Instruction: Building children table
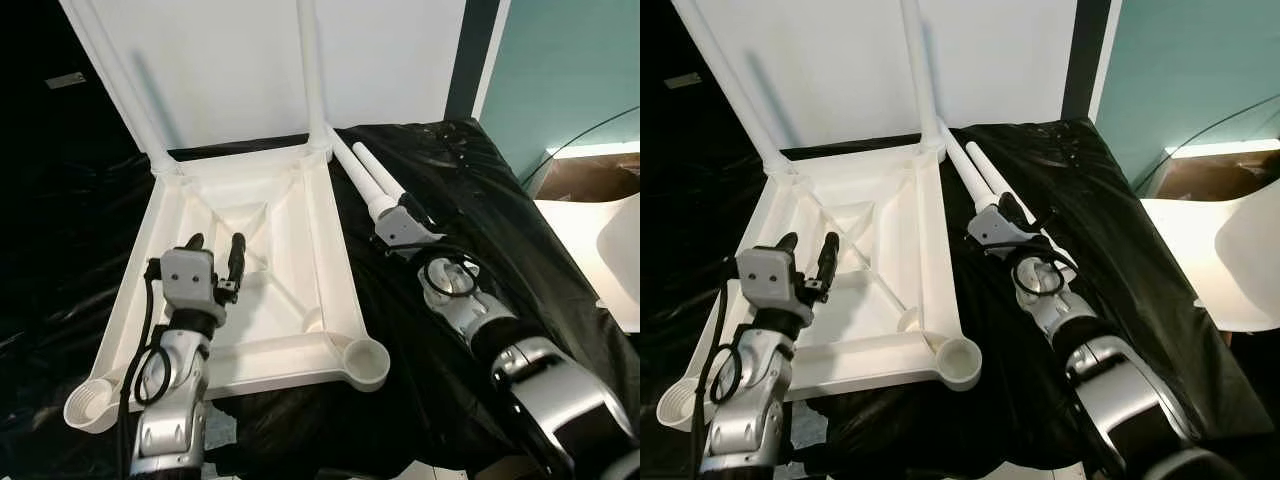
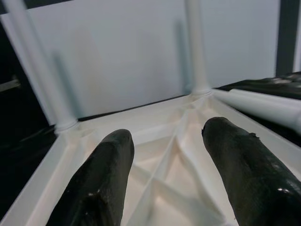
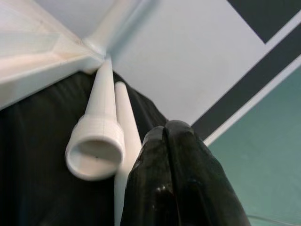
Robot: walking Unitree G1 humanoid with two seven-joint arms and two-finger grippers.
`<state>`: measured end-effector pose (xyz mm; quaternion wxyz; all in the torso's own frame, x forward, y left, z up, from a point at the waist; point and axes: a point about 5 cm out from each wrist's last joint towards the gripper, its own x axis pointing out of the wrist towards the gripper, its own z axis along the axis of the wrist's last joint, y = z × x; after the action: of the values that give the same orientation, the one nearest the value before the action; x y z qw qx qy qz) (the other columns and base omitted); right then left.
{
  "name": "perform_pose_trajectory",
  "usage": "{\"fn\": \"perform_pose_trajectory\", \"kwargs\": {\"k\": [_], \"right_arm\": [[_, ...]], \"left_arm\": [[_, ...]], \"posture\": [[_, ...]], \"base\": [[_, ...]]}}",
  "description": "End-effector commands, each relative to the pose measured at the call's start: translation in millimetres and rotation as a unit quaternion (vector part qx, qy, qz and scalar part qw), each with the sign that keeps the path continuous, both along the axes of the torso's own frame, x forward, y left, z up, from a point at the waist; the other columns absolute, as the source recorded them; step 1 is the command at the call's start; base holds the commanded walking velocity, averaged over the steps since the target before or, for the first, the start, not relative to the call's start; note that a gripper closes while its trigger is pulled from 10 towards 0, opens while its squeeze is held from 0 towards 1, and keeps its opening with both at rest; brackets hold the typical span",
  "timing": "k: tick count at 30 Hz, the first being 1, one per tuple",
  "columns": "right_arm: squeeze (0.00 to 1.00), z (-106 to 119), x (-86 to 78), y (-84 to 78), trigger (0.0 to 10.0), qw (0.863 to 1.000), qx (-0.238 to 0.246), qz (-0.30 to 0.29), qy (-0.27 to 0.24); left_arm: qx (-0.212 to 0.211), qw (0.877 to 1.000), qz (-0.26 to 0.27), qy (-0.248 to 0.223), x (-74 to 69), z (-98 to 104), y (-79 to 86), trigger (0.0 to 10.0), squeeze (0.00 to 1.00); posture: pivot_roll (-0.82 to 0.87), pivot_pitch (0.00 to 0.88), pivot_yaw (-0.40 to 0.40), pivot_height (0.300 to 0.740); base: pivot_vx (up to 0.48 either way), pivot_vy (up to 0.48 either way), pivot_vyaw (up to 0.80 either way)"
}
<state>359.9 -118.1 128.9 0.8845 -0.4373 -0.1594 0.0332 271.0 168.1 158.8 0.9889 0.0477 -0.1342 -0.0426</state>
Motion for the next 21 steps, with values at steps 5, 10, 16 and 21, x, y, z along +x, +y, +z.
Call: {"fn": "perform_pose_trajectory", "kwargs": {"k": [5,10,16,21], "right_arm": [[1.0,9,-7.6,-13.6,10.0,1.0,-0.008,-0.001,-0.023],[1.0,17,-20.7,-24.0,10.0,0.999,-0.039,0.009,-0.021],[0.0,21,-49.7,-29.2,10.0,0.996,-0.076,0.049,0.014],[0.0,21,-71.2,-29.4,10.0,0.994,-0.084,0.065,0.033]], "left_arm": [[-0.008,1.0,0.011,0.0,6.1,-4,-4.0,10.0,0.0],[-0.012,1.0,-0.003,0.004,8.9,-7,-10.1,10.0,0.0],[-0.019,0.999,-0.025,0.012,10.6,-13,-22.7,10.0,0.0],[-0.02,0.999,-0.031,0.021,8.3,-18,-21.7,10.0,0.0]], "posture": [[-0.03,0.0,0.09,0.74],[-0.07,0.0,0.09,0.74],[-0.11,0.0,0.095,0.74],[-0.12,0.008,0.095,0.74]], "base": [[0.0,0.0,0.0],[0.0,0.0,0.0],[0.0,0.0,0.0],[0.0,0.0,0.0]]}}
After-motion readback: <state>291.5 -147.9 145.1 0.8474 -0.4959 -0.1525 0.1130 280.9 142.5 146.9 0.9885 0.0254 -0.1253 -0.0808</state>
